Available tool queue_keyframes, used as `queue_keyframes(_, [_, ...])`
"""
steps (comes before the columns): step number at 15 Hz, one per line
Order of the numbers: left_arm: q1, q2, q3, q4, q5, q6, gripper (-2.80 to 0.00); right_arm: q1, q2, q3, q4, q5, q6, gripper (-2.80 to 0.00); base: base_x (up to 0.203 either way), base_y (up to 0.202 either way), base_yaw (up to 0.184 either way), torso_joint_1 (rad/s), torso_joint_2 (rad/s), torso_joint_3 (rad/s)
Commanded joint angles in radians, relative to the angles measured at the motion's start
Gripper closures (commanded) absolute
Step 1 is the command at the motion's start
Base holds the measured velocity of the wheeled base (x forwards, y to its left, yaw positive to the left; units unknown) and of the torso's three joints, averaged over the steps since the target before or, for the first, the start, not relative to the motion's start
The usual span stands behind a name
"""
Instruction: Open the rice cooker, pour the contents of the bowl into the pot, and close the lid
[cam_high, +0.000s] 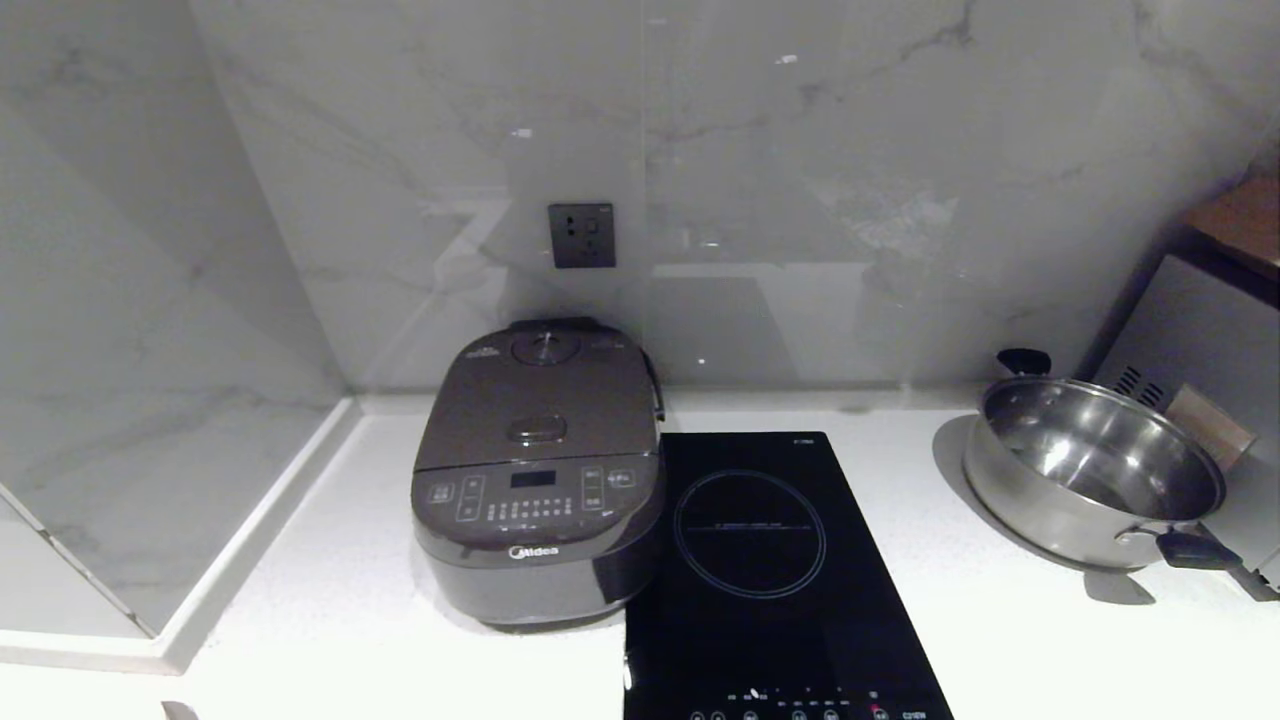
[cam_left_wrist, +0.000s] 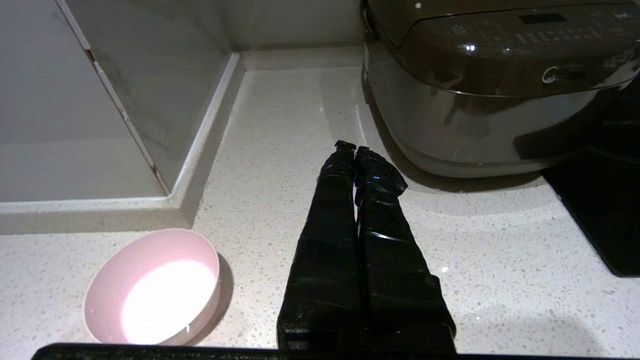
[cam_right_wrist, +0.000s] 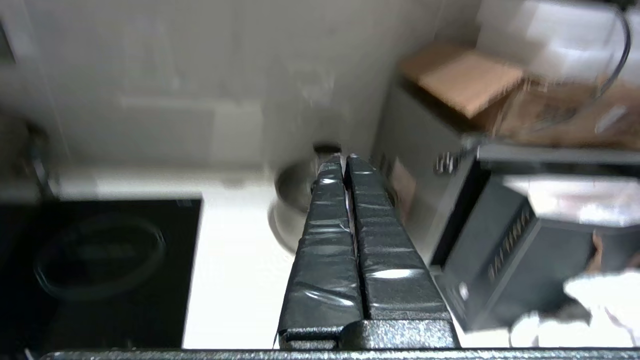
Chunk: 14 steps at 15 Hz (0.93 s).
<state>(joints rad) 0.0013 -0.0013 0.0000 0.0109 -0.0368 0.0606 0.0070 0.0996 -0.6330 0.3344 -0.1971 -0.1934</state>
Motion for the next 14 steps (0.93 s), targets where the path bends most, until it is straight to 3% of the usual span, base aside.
queue_keyframes(1, [0.0, 0.001, 0.0, 0.0, -0.002, 0.001, 0.0, -0.006, -0.09, 0.095, 0.005, 0.003, -0.002, 0.0, 0.0, 0.0, 0.0, 0.0, 0.0, 0.0])
queue_keyframes(4, [0.0, 0.0, -0.001, 0.0, -0.002, -0.001, 0.0, -0.008, -0.099, 0.288, -0.046, 0.068, 0.032, 0.0, 0.0, 0.0, 0.0, 0.0, 0.0, 0.0])
queue_keyframes(9, [0.0, 0.001, 0.0, 0.0, 0.0, -0.001, 0.0, -0.009, -0.1, 0.613, -0.373, 0.138, -0.027, 0.0, 0.0, 0.0, 0.0, 0.0, 0.0, 0.0])
queue_keyframes(12, [0.0, 0.001, 0.0, 0.0, 0.002, -0.012, 0.0, -0.008, -0.1, 0.622, -0.373, 0.192, 0.014, 0.0, 0.0, 0.0, 0.0, 0.0, 0.0, 0.0])
queue_keyframes(14, [0.0, 0.001, 0.0, 0.0, 0.002, -0.02, 0.0, -0.007, -0.1, 0.62, -0.281, 0.243, 0.064, 0.0, 0.0, 0.0, 0.0, 0.0, 0.0, 0.0])
